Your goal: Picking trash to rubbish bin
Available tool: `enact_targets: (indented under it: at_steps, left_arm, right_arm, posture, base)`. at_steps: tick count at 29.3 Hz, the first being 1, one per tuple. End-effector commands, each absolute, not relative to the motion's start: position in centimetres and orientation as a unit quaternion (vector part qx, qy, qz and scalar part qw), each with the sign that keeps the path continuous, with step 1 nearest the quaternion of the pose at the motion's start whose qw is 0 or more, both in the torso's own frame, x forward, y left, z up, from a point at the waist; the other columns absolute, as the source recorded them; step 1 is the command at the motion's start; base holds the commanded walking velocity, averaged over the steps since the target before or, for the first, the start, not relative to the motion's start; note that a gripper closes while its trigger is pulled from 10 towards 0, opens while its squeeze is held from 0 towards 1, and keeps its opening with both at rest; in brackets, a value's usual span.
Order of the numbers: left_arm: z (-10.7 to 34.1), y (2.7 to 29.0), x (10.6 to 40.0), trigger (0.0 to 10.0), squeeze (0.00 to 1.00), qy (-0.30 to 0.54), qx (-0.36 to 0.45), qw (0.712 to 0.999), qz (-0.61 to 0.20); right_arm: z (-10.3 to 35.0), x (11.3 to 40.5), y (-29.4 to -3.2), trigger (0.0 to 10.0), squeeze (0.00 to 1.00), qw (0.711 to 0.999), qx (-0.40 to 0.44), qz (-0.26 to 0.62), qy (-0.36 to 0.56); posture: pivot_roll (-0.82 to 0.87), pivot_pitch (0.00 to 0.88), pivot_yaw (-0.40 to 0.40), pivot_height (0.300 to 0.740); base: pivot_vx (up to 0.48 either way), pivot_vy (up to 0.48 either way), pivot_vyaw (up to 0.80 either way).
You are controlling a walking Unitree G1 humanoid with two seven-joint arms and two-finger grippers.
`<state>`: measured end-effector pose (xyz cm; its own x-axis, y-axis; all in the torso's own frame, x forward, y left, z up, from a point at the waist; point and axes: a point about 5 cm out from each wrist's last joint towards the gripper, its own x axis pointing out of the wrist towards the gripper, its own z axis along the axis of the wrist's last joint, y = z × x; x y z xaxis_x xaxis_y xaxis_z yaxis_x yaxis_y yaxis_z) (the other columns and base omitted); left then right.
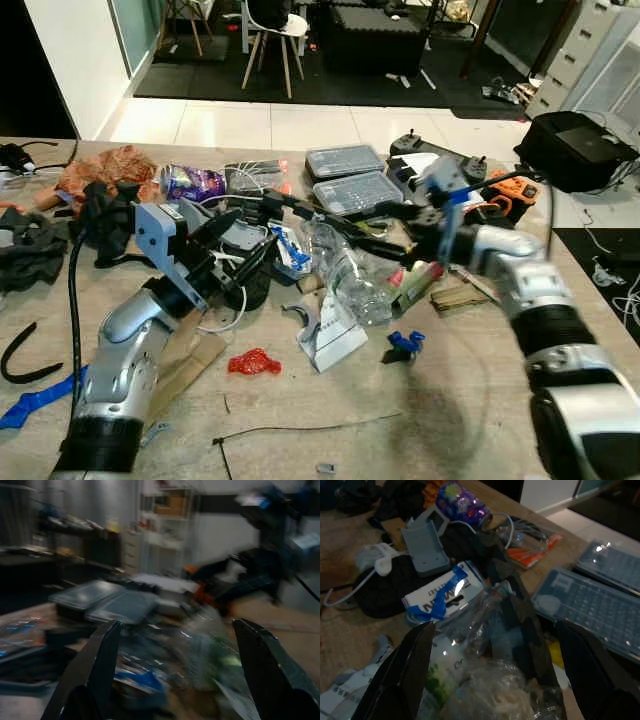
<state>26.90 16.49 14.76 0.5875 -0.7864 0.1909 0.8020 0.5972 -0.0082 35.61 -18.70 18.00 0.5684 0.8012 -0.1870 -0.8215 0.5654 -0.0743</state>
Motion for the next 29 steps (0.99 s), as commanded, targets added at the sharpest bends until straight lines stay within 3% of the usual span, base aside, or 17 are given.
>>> enact_targets:
  at_steps: [1, 11, 29]
  left_arm:
    - [14.7, 16.1, 26.5, 10.0, 0.0, -0.072, -0.04, 0.879, -0.47]
    - [13.8, 16.1, 25.6, 10.0, 0.0, -0.017, 0.029, 0.861, -0.507]
    - [13.4, 16.9, 24.2, 10.0, 0.0, 0.018, 0.058, 0.841, -0.538]
  right_arm:
    - [17.6, 35.3, -18.5, 10.0, 0.0, 0.877, -0.068, 0.468, 0.08]
    - [16.2, 33.8, -16.9, 10.0, 0.0, 0.838, -0.049, 0.523, 0.147]
    - [15.0, 32.4, -16.0, 10.0, 0.0, 0.819, -0.098, 0.482, 0.297]
  posture:
    - [0.01, 0.0, -0.053, 0.74]
    - [0.01, 0.0, -0.057, 0.74]
    - [0.01, 0.0, -0.061, 0.74]
  base:
    - [0.0, 0.0, 0.0]
    - [0.0, 0.0, 0.0]
    - [0.0, 0.0, 0.0]
